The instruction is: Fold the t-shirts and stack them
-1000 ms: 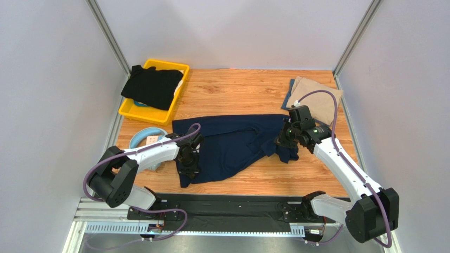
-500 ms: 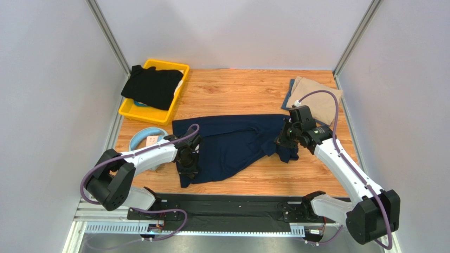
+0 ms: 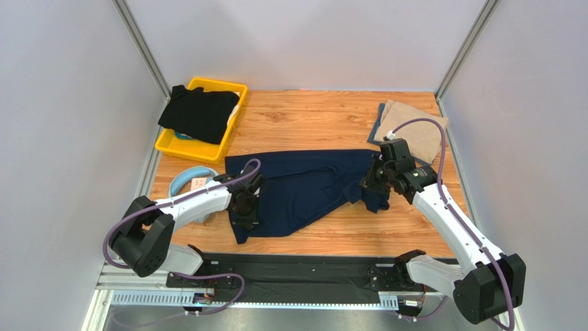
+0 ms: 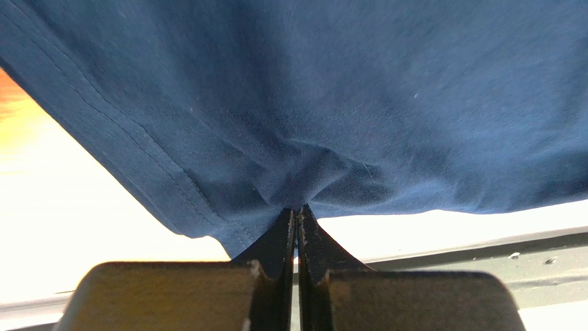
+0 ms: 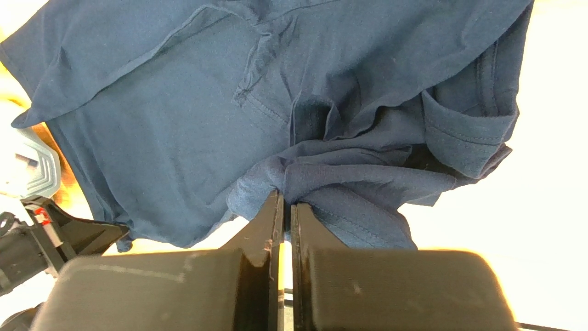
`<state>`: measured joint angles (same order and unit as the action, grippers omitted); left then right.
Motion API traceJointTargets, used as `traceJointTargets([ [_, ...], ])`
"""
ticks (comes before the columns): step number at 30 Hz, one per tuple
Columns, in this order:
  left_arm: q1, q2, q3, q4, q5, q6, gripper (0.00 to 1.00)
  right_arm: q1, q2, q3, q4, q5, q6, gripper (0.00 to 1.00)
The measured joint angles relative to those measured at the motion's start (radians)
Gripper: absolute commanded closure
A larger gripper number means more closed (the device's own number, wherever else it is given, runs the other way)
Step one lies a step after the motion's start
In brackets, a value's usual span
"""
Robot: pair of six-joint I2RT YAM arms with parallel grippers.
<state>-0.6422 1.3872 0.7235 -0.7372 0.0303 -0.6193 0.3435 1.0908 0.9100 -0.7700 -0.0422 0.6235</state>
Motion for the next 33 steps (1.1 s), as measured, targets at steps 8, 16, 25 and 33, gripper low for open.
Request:
traceJointTargets([
  [8, 0.000, 0.000, 0.011, -0.003, -0.013, 0.004, 1.00, 0.000, -0.001, 0.000, -0.004, 0.012, 0.000, 1.00],
  [16, 0.000, 0.000, 0.012, -0.003, -0.013, 0.014, 1.00, -0.008, -0.001, 0.000, -0.014, 0.018, -0.001, 1.00],
  [25, 0.000, 0.000, 0.010, -0.002, -0.013, 0.014, 1.00, -0.027, -0.001, 0.000, -0.027, 0.019, -0.006, 1.00],
  [33, 0.000, 0.000, 0.006, 0.003, -0.013, 0.012, 1.00, -0.031, 0.000, 0.000, -0.034, 0.020, -0.011, 1.00],
])
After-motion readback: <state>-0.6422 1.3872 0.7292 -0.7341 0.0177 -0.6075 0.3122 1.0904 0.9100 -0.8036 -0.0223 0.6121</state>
